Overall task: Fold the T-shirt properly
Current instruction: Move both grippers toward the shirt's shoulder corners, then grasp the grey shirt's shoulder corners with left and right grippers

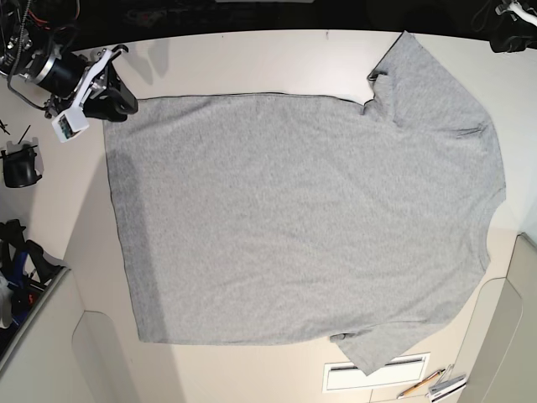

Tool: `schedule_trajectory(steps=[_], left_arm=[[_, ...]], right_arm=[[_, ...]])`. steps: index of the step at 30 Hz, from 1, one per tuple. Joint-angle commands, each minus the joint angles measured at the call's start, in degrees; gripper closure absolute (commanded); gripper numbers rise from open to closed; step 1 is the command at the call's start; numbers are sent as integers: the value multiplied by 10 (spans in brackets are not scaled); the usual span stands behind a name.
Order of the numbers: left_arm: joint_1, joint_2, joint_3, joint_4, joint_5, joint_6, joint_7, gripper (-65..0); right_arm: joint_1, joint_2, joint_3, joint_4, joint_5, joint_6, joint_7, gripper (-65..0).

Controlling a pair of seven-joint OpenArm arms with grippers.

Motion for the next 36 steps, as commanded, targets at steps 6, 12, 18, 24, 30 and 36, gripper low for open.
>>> schedule_trajectory(steps=[6,12,18,24,30,36], left_arm=[[-34,-7,-6,7,20,-5,-9,-349],[-64,-7,-5,6,20,-4,-16,-349],[-103,-15,7,-27,20,-4,-20,-380],[-160,-42,71,-108,51,-4,-24,-457],[-198,-46,104,-182,59,-4,-23,-457],[-195,-45,105,-207,49,-11,14,-457]], right_arm=[[54,7,6,-29,-8,-70,-17,-318],[100,2,26,-109,9,-82,-43,-347],[138,-15,49,-222,60,-28,-65,-347],[152,-23,49,-285,104,11,-77,-347],[151,-23,49,-285,106,25,-86,-347],[152,-23,49,-285,120,25,-86,-347]])
